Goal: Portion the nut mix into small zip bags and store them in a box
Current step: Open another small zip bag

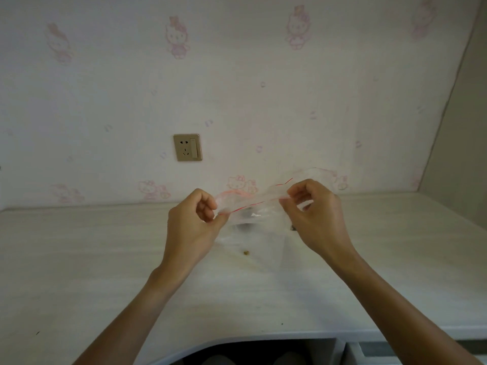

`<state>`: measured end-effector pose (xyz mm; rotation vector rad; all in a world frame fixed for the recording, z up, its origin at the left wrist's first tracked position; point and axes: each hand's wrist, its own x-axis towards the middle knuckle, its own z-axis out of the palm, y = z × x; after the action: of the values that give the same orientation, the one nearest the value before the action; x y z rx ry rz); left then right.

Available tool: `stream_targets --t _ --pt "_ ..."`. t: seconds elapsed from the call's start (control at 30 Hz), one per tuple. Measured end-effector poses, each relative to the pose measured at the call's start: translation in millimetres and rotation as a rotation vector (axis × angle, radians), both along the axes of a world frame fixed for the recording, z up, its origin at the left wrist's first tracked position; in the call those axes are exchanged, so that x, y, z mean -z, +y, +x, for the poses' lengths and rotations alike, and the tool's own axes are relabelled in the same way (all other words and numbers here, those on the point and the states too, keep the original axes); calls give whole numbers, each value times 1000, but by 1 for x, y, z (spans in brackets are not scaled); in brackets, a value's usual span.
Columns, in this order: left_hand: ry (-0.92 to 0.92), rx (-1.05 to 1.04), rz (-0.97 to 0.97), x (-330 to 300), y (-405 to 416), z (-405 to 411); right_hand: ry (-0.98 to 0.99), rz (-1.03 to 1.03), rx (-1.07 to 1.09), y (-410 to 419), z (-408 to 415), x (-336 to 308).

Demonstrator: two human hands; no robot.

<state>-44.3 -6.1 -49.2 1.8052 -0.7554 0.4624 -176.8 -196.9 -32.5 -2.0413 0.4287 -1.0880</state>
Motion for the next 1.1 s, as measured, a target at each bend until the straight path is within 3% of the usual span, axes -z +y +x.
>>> stream_targets --t 0.1,0.27,0.47,0.63,0.73,0.87,1.1 --pt "35 113 -12 -1 0 -8 28 65 47 4 -2 -2" --pt "215 228 -134 -5 -8 -20 -5 439 -160 13 -2 -7" --pt "850 450 -447 -1 -2 -17 -78 761 -256 4 -3 7" --pt "1314 716 -776 -2 -6 -16 -201 1188 -625 -1 2 23" --pt "1312 775 -698 1 -10 -21 -181 1212 -715 0 7 27" --pt "1066 660 -378 5 -13 -19 -122 1089 -694 4 15 28" --pt "1315 875 -608 9 -2 -8 -174 1170 -761 -1 15 35"
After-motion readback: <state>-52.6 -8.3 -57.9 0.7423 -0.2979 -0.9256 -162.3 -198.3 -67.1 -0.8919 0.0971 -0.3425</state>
